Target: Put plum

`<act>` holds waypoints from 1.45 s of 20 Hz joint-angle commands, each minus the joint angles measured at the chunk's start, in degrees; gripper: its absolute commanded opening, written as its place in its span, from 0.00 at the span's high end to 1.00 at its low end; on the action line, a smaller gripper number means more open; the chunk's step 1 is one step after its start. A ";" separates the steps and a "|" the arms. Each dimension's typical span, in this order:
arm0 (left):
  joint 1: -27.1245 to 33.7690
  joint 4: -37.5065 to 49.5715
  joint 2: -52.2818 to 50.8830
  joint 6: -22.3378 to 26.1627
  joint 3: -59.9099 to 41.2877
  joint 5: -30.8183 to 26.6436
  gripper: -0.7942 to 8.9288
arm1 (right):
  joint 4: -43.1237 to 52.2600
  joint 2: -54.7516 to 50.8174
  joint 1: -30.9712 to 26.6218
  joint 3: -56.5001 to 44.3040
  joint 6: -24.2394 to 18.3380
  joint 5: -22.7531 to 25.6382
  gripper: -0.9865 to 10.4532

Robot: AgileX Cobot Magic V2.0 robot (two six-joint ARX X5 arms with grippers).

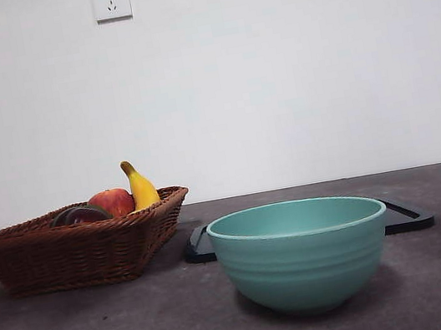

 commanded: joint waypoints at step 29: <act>16.90 40.41 -49.16 5.38 -53.42 -38.34 0.91 | 0.61 0.44 0.55 0.76 -0.70 0.00 0.91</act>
